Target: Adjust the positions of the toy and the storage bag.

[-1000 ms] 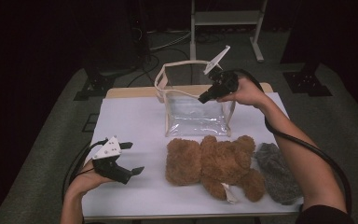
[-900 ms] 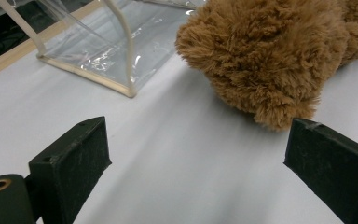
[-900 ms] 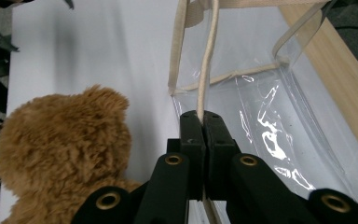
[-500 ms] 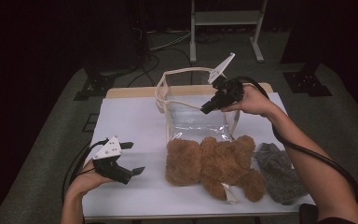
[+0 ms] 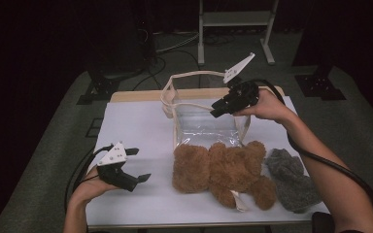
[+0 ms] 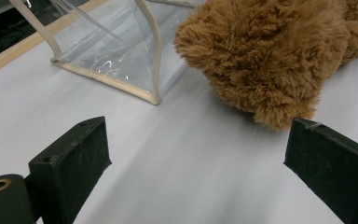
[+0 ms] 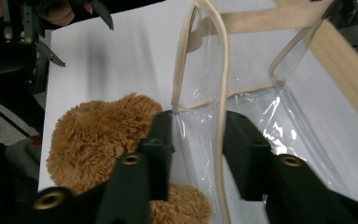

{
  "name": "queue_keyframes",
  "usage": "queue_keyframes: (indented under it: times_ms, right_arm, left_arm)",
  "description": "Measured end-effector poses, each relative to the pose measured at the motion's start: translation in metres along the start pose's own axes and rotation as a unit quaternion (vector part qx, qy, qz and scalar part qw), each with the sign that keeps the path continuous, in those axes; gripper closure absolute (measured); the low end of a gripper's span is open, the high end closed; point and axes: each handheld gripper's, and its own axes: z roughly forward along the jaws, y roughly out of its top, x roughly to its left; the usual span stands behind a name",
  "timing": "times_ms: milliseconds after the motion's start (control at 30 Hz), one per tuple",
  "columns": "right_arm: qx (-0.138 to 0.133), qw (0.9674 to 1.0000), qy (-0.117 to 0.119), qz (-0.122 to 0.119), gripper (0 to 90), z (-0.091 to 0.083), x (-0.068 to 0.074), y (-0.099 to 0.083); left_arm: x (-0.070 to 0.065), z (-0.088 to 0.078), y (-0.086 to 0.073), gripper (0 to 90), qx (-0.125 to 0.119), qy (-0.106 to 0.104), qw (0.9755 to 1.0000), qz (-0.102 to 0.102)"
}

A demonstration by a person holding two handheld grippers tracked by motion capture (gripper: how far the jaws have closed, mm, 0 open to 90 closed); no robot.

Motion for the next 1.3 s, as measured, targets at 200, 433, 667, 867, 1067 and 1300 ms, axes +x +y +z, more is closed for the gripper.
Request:
queue_keyframes:
  times_ms: [200, 433, 667, 867, 1067, 1300]
  right_arm:
    - [-0.015, 0.9998, -0.01, -0.008, 43.7, -0.014, 0.009, 0.004]
    - [-0.033, 0.9986, -0.019, -0.035, 38.8, -0.028, 0.031, 0.005]
    - [-0.041, 0.9974, -0.003, -0.059, 37.3, -0.03, 0.06, -0.006]
    - [-0.026, 0.9973, 0.009, -0.068, 35.3, -0.022, 0.076, -0.021]
    - [-0.024, 0.9978, 0.019, -0.06, 34.2, -0.01, 0.082, -0.04]
    - [-0.008, 0.9987, 0.027, -0.043, 32.3, 0.012, 0.082, -0.062]
  left_arm:
    - [0.0, 0.0, 0.0, 5.7, 0.0, -0.001, 1.0, 0.0]
    - [0.0, 0.0, 0.0, 5.7, -0.002, -0.002, 1.0, -0.001]
    - [0.0, 0.0, -0.001, 5.7, 0.0, -0.002, 1.0, -0.003]
    - [-0.001, 0.001, 0.0, 5.7, 0.0, -0.004, 1.0, -0.003]
    - [0.0, 0.001, -0.001, 5.8, 0.002, -0.004, 1.0, -0.004]
    - [-0.001, 0.002, -0.002, 5.7, 0.001, -0.005, 1.0, -0.004]
